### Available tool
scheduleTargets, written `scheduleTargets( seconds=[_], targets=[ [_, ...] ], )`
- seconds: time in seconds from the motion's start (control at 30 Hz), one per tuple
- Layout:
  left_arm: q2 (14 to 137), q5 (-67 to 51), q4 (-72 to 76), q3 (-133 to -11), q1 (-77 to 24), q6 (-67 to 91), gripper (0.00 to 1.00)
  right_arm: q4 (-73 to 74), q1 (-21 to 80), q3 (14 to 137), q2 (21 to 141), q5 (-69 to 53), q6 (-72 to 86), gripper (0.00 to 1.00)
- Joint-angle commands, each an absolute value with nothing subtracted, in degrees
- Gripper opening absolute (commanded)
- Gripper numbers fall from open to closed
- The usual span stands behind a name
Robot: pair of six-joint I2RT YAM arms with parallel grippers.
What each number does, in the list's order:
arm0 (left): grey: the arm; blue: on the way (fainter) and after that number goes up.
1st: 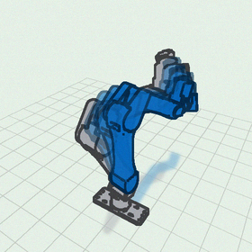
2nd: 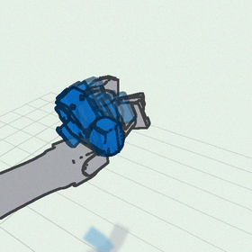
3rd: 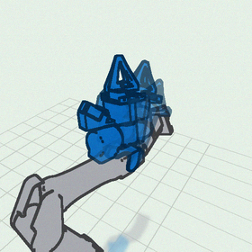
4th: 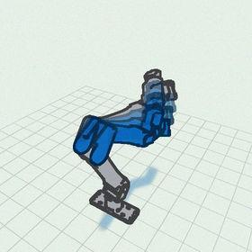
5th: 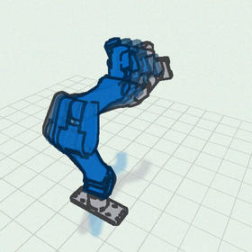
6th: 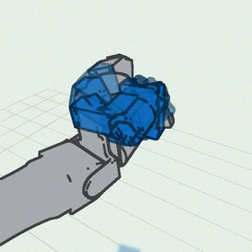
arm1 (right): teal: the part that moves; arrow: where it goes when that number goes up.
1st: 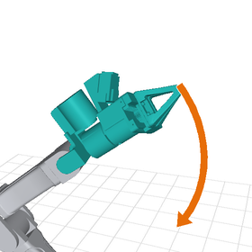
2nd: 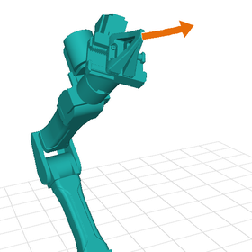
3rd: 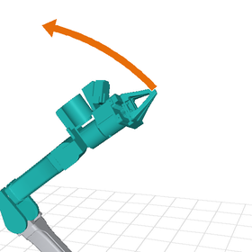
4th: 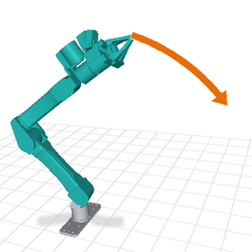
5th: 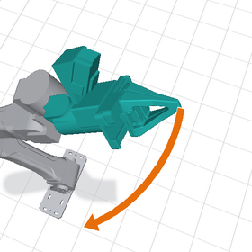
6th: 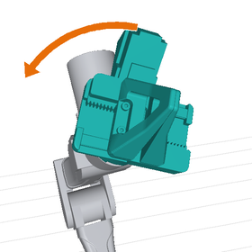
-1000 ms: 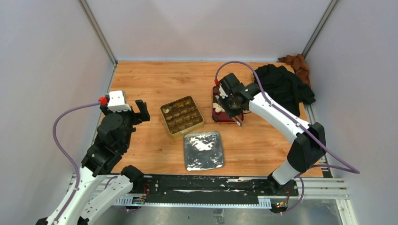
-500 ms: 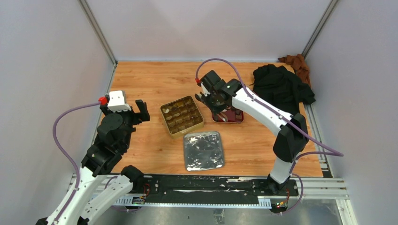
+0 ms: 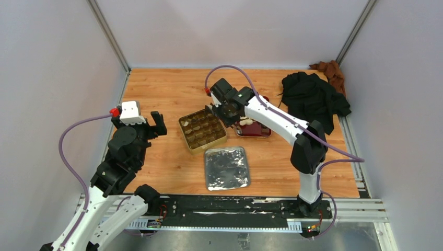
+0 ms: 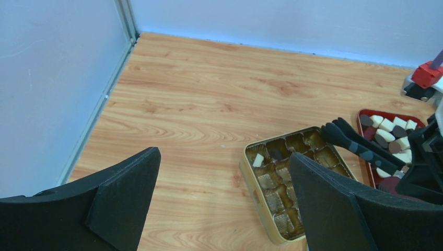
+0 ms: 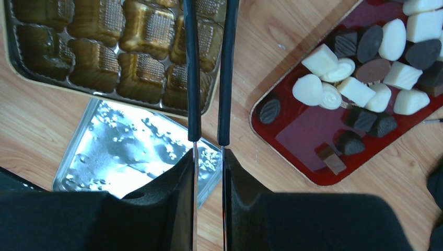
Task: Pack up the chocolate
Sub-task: Pick up the fake chocolate from the plate.
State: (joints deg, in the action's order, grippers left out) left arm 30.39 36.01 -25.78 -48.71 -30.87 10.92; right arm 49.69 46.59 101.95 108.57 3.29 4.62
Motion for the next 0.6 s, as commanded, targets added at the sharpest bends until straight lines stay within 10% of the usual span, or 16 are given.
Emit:
scheduleTargets(
  seconds=[0.0, 0.57],
  targets=[
    [30.1, 36.1, -24.5, -47.7, -30.6, 10.9, 1.00, 50.0, 48.0, 105.6, 111.0, 2.0, 3.6, 0.24],
    [30.1, 36.1, -24.4, -47.7, -30.6, 11.0, 1.00, 49.7, 48.9, 111.2, 118.1, 0.9, 3.5, 0.25]
  ],
)
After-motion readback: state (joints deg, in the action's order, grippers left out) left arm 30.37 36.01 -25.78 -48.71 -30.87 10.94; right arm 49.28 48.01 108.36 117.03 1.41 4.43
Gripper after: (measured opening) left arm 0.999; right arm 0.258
